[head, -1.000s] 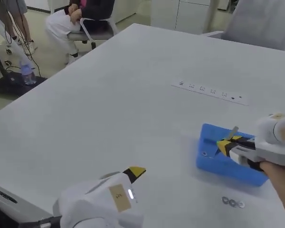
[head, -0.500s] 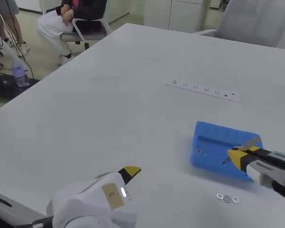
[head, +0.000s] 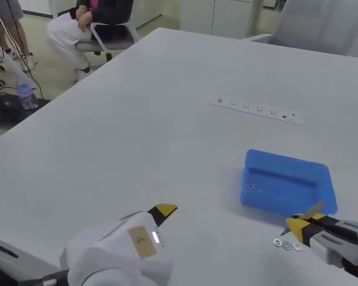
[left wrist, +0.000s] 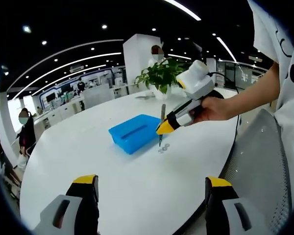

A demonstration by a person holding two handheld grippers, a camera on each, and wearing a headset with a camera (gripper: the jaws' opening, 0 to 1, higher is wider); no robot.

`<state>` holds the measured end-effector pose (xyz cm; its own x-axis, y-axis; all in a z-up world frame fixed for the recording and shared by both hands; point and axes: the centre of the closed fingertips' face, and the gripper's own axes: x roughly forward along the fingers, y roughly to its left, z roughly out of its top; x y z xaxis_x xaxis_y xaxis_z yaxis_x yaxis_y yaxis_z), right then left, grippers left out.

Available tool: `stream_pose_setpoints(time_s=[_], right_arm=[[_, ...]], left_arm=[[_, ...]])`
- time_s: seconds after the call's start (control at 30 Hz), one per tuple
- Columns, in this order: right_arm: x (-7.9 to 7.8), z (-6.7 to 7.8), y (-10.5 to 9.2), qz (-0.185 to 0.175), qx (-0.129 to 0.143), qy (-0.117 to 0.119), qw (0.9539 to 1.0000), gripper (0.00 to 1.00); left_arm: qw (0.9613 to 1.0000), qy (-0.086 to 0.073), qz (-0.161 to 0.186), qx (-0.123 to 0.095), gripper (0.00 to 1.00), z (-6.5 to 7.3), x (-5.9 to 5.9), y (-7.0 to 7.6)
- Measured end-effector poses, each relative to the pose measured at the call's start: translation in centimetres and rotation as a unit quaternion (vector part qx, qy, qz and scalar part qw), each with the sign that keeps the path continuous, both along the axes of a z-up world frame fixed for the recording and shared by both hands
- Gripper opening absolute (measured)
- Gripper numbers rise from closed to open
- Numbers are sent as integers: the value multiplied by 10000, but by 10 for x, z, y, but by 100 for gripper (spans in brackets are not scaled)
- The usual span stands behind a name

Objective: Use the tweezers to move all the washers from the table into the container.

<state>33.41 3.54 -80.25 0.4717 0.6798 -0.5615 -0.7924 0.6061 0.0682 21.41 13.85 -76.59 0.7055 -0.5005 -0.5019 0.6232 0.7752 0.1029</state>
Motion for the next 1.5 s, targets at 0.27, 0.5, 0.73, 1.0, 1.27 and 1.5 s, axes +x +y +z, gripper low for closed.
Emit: stream_pose_setpoints(time_s=[0.27, 0.5, 0.73, 1.0, 1.27, 1.5], right_arm=[[2, -10, -2, 44, -72, 55, 9999, 4], [0, -18, 2, 170, -256, -138, 9994, 4], [0, -18, 1, 154, -239, -161, 9995, 4], [-1, -19, -1, 159, -298, -97, 9994, 3], [-3, -11, 2, 136, -177, 58, 9997, 3], [3, 5, 2, 91, -23, 45, 9999, 2]], left_arm=[[9999, 46, 25, 104, 91, -4, 0, 2], [9999, 86, 44, 113, 91, -5, 1, 3], [9998, 97, 27, 149, 91, -6, 1, 3], [9998, 103, -4, 158, 91, -6, 0, 2], [9998, 126, -2, 161, 91, -6, -1, 2], [9998, 117, 24, 188, 91, -6, 0, 3]])
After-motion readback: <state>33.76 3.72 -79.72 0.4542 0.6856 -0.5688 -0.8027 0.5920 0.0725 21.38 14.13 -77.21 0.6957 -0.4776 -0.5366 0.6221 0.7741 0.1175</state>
